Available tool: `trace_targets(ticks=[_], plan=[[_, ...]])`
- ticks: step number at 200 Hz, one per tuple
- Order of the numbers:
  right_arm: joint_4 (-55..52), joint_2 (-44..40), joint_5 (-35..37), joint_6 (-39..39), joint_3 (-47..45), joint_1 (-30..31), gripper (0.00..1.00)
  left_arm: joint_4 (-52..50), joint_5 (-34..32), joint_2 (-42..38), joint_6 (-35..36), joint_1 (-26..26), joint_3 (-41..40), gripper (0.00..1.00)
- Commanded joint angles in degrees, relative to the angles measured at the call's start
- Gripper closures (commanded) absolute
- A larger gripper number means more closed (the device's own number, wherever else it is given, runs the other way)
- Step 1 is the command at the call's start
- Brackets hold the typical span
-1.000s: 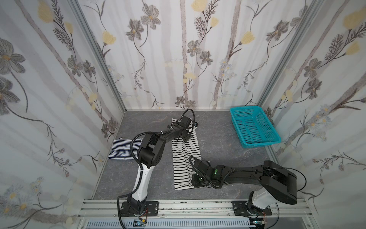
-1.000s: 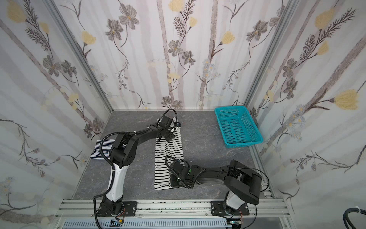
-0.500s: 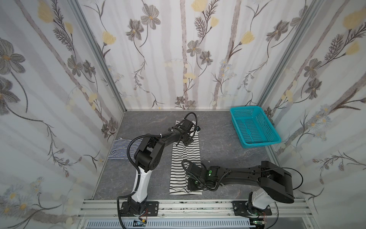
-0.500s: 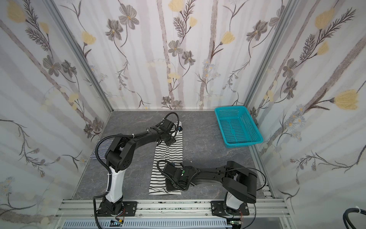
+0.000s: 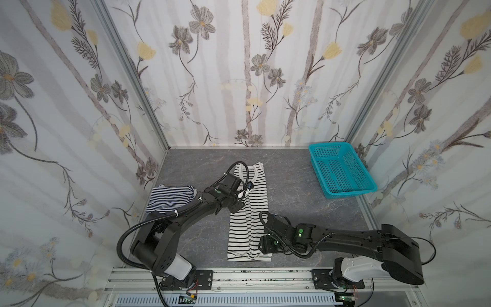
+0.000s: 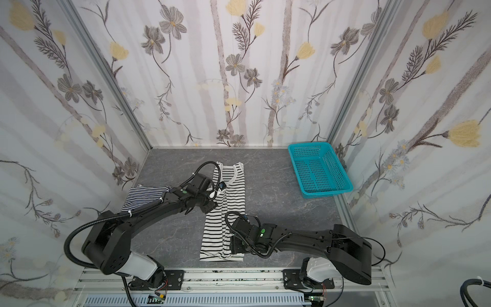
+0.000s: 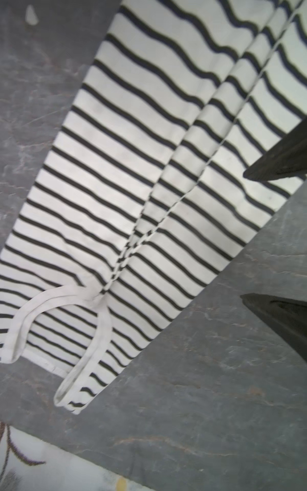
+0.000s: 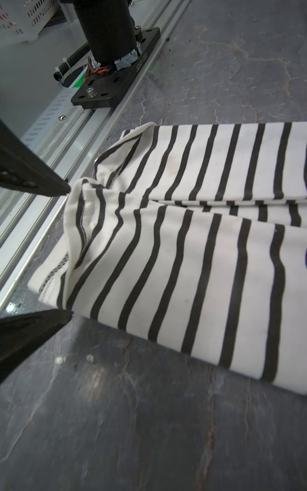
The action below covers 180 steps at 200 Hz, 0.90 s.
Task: Fold and stack tank tops
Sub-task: Fold the tank top at the center of the table.
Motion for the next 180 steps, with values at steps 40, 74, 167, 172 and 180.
trace_targets(ticks=[40, 74, 167, 172, 180], plan=[[10.51, -2.08, -5.54, 5.66, -6.41, 0.03, 0.34, -3.62, -0.11, -22.77, 0.09, -3.1, -17.46, 0.19], [10.71, -1.17, -5.5, 6.35, -8.09, 1.46, 0.37, -7.04, 0.81, -25.45, -1.1, -5.04, -20.66, 0.19], [12.22, 1.98, -4.94, 6.36, -8.91, 2.22, 0.63, -9.59, 5.07, -25.24, -0.56, -7.65, -19.54, 0.2], [11.3, 2.12, -4.66, 6.03, -8.53, 2.38, 0.66, -9.77, 4.99, -25.21, -0.44, -7.73, -19.59, 0.2], [10.13, 2.28, -4.06, 5.7, -8.12, 2.51, 0.69, -9.85, 4.77, -25.11, -0.26, -7.84, -19.69, 0.2]])
